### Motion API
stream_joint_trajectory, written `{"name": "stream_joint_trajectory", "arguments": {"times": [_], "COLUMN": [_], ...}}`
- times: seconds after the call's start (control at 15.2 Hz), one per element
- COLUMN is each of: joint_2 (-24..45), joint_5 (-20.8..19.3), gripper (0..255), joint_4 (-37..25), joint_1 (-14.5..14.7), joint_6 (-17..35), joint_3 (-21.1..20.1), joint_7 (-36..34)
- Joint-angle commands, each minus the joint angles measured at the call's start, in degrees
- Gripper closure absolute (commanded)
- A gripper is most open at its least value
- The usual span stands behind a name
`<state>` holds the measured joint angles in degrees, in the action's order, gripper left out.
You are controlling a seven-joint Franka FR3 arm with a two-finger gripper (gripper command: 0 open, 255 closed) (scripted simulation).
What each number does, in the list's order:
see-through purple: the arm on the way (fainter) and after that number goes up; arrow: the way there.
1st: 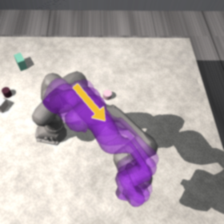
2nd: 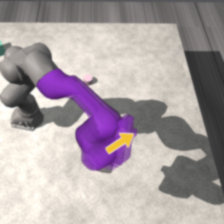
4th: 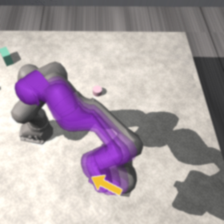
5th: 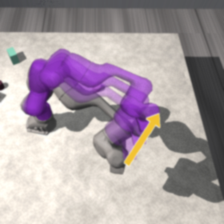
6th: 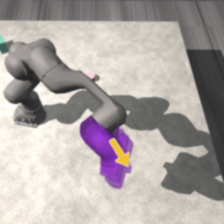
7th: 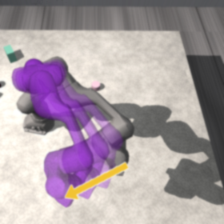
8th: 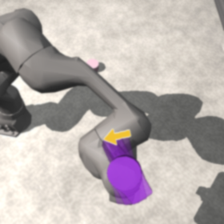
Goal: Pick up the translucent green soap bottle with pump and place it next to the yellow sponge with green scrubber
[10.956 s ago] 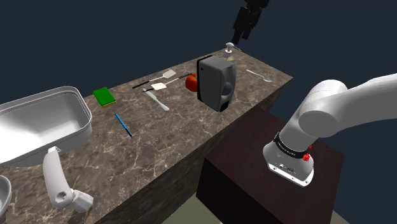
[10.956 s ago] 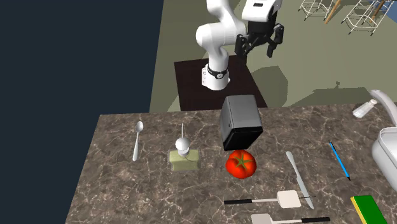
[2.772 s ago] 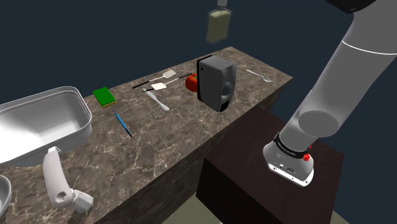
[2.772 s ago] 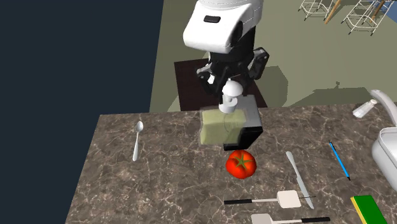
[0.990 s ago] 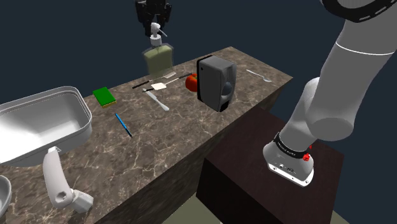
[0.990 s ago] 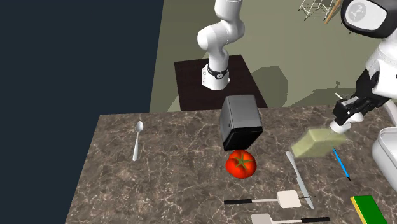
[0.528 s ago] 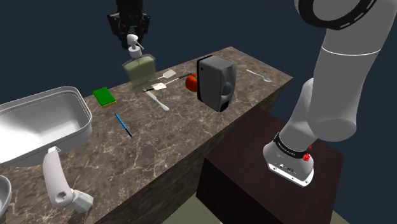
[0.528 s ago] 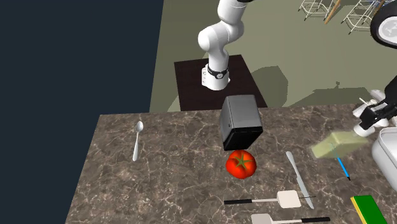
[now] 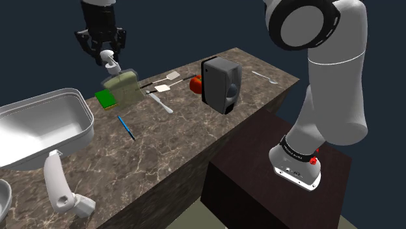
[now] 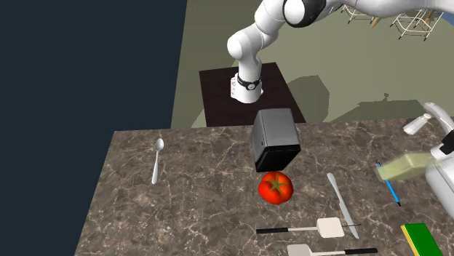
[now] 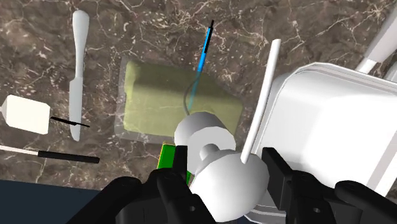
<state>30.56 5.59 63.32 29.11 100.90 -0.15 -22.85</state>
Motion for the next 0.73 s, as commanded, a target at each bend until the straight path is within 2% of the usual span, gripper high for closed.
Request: {"name": "stream_joint_trajectory", "arguments": {"times": [0.0,0.13,0.66], "joint_2": [4.06,9.2,7.09], "joint_5": [-0.48,-0.86,-0.69], "gripper": [255,255,255], "joint_4": [-5.18,-12.67,-2.93], "joint_1": [1.62,2.89,2.94], "joint_6": [-0.84,-3.05,4.55], "joint_3": [-0.38,-0.58,-0.55], "joint_7": [-2.1,-3.72,-3.11]}}
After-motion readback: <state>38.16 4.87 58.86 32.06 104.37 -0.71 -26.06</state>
